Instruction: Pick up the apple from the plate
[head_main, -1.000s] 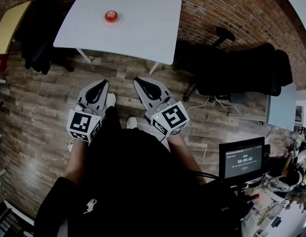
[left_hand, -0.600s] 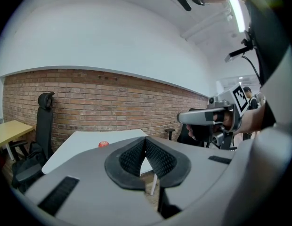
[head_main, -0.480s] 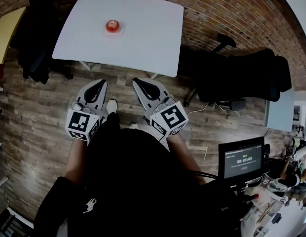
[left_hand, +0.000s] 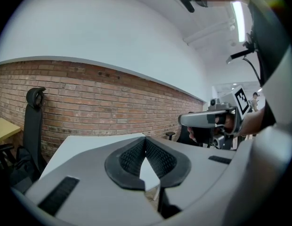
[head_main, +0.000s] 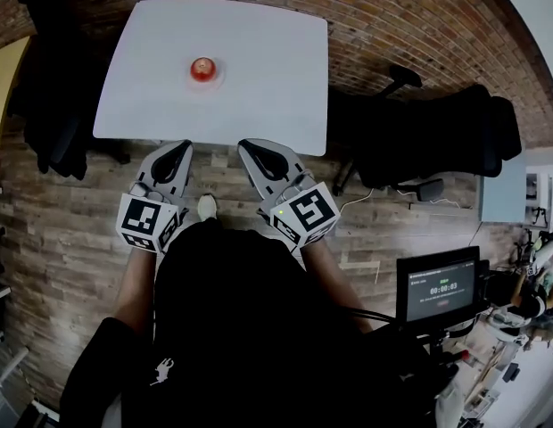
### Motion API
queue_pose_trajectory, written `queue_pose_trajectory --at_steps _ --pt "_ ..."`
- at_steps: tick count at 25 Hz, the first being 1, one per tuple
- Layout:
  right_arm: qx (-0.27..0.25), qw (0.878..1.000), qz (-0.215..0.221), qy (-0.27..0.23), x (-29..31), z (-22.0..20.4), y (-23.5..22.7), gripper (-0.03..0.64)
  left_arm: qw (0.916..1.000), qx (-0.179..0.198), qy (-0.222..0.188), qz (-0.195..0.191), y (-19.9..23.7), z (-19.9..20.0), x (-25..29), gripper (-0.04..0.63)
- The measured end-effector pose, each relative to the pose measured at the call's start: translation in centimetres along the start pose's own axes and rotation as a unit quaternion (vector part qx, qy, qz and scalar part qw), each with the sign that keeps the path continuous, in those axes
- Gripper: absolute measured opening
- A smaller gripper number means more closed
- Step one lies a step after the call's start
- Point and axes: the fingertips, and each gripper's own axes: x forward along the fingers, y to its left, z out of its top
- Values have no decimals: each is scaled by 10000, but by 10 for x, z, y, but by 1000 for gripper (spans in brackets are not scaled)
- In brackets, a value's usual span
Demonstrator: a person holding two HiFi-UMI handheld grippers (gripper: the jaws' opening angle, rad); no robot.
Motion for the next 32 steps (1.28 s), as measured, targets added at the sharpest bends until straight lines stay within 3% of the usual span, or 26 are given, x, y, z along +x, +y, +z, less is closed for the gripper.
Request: queue_pose_trajectory --at_steps 8,17,21,32 --pt "89 9992 -377 139 42 1 -13 3 9996 188 -150 -176 53 8 21 6" --pt "-56 9984 -563 95 83 13 -21 3 9995 -17 -170 -279 106 4 24 6" --pt "-13 9981 -586 195 91 11 -25 3 9995 -176 -78 -270 118 -1 24 6" --pt "108 9990 -431 102 113 7 -53 3 9999 17 105 -122 130 -2 41 6"
